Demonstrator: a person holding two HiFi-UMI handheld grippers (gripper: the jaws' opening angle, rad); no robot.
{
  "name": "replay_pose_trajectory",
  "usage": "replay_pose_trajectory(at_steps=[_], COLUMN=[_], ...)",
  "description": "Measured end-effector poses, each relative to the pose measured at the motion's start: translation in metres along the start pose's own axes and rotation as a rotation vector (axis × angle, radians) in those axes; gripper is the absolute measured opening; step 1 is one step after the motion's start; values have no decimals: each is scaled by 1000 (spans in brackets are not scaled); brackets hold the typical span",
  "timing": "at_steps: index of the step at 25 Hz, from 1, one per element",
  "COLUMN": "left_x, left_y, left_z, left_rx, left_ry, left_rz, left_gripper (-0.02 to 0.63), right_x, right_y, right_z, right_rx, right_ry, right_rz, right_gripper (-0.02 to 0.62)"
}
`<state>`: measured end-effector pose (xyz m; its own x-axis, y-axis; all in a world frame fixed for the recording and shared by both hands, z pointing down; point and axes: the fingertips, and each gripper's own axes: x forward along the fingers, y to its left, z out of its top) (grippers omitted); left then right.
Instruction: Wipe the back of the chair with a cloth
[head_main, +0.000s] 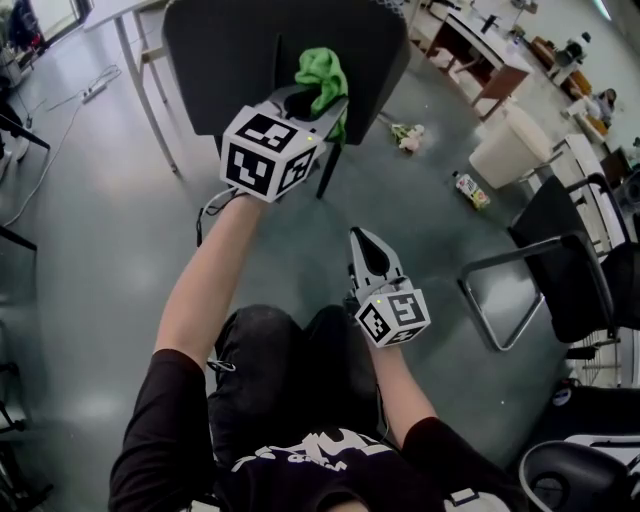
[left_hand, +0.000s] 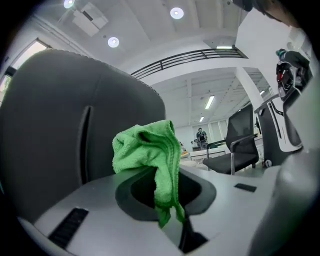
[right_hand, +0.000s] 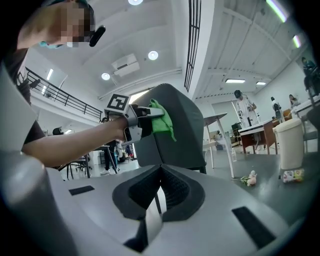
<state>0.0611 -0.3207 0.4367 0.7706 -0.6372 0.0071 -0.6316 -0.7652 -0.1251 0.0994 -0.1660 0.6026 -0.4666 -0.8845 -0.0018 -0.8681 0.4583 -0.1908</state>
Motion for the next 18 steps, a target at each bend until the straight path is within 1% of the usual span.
replay_pose_trajectory(at_steps=[6,8,10,12,14,16,18], left_x=[22,20,11,-2,-17,-36,-59], left_y=[-33,-41,-41,-34,-20,0,27], left_z=[-14,-15,-16,-18,-25,-37,-51], left_rx=[11,18,22,13,23,37,3], left_ry=[15,13,1,-17,-20,-7,0], left_rz=[-78,-97,-97,-78,-39,15,80], left_gripper=[63,63,63,63,63,63,63], right_x=[-1,1,3,4,6,8,10], right_y=[-2,1,4,6,7,10,11], right_z=[-2,-4,-7,-10,-12,-14,-17], right_rx=[-1,-2,-1,0,-1,-3,-3], right_ry=[5,8,14,21,26,30,35], right_rz=[-12,-5,5,12,18,25,30], right_gripper=[-3,-3,-3,-3,-3,-3,-3])
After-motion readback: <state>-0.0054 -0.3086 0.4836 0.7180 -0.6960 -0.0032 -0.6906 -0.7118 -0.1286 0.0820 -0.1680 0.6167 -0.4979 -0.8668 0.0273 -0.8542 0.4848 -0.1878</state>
